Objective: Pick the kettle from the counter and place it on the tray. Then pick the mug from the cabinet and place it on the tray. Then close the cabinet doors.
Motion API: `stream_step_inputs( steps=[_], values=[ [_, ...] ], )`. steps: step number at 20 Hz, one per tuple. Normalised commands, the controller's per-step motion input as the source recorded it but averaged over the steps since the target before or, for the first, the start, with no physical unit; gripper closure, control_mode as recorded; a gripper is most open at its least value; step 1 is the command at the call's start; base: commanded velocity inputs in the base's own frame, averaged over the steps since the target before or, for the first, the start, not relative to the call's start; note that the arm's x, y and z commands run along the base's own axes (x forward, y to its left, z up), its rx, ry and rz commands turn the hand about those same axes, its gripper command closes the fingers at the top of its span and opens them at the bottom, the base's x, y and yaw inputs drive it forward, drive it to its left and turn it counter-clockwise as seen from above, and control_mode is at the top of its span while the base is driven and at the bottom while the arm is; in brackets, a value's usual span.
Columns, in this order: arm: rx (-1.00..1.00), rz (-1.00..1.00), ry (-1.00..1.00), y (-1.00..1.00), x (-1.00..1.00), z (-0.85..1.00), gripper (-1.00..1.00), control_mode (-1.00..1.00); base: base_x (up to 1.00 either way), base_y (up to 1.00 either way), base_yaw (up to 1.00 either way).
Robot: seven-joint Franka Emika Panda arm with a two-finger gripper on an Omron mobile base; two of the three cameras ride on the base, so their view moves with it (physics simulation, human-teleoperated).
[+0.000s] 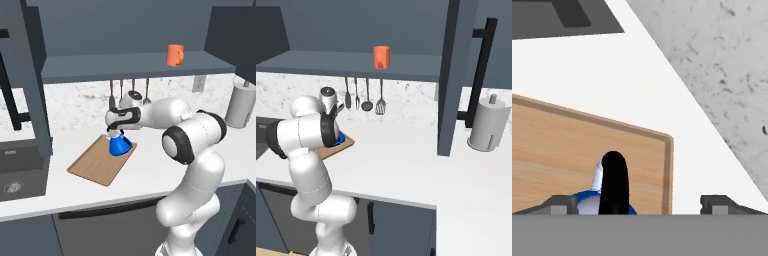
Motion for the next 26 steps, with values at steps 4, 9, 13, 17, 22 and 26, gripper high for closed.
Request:
stream_step_inputs(
  steps=[4, 9, 13, 17, 22, 26],
  values=[
    [0.00, 0.03, -0.11, -0.11, -0.10, 0.00, -1.00, -1.00, 0.00, 0.00, 0.00],
    [0.00, 0.01, -0.08, -0.12, -0.19, 0.00, -1.00, -1.00, 0.00, 0.00, 0.00],
    [0.00, 0.00, -0.12, -0.11, -0.24, 0.09, -1.00, -1.00, 0.00, 0.00, 0.00],
    [0.00, 0.00, -0.13, -0.01, -0.23, 0.43, -1.00, -1.00, 0.00, 0.00, 0.00],
    [0.00, 0.00, -0.07, 0.00, -0.28, 0.58, -1.00, -1.00, 0.00, 0.00, 0.00],
    [0.01, -0.07, 0.00, 0.00, -0.44, 0.60, -1.00, -1.00, 0.00, 0.00, 0.00]
  ],
)
